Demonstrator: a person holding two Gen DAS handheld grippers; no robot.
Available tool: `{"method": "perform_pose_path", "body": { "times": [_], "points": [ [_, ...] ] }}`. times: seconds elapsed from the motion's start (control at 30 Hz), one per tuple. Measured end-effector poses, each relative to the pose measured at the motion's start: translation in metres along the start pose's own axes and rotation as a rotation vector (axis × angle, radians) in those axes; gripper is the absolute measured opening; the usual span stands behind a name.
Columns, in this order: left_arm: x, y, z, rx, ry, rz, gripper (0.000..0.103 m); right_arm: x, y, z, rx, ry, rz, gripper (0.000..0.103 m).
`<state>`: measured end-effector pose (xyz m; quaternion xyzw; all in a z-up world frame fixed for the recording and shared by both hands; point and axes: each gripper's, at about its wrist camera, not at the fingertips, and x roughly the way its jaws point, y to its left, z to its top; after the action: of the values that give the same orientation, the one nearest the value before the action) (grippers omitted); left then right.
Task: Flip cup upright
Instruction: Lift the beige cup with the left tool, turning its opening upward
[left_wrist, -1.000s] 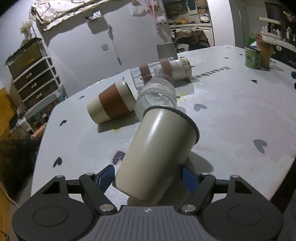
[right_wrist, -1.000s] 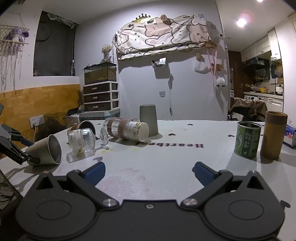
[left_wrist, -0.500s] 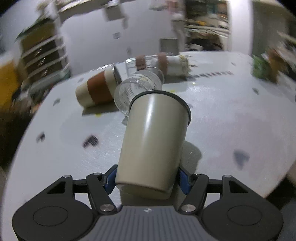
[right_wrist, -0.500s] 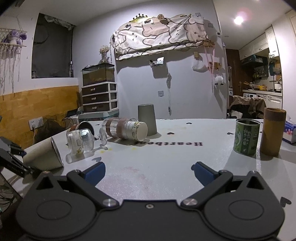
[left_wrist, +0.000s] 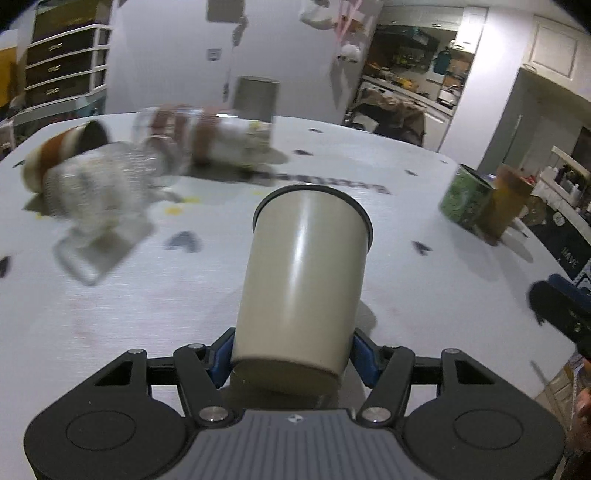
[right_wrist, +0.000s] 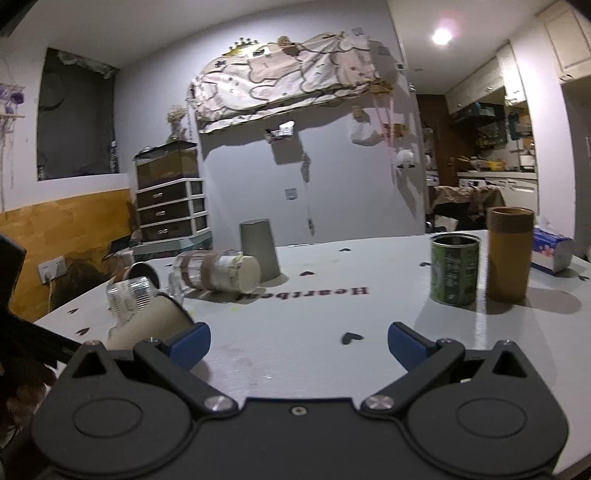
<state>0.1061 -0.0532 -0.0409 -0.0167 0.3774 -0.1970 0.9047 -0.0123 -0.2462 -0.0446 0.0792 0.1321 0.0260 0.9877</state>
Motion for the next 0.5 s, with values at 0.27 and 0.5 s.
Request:
{"method": "perform_pose_path", "body": {
  "times": [0.27, 0.5],
  "points": [
    [0.011, -0.062, -0.024, 0.114, -0.105, 0.020, 0.062, 0.007, -0.017, 0.002, 0.081, 0.051, -0.022, 0.103],
    [0.011, -0.068, -0.028, 0.112, -0.134, 0.016, 0.062, 0.043, -0.036, 0.009, 0.331, 0.204, 0.044, 0.102]
  ]
}}
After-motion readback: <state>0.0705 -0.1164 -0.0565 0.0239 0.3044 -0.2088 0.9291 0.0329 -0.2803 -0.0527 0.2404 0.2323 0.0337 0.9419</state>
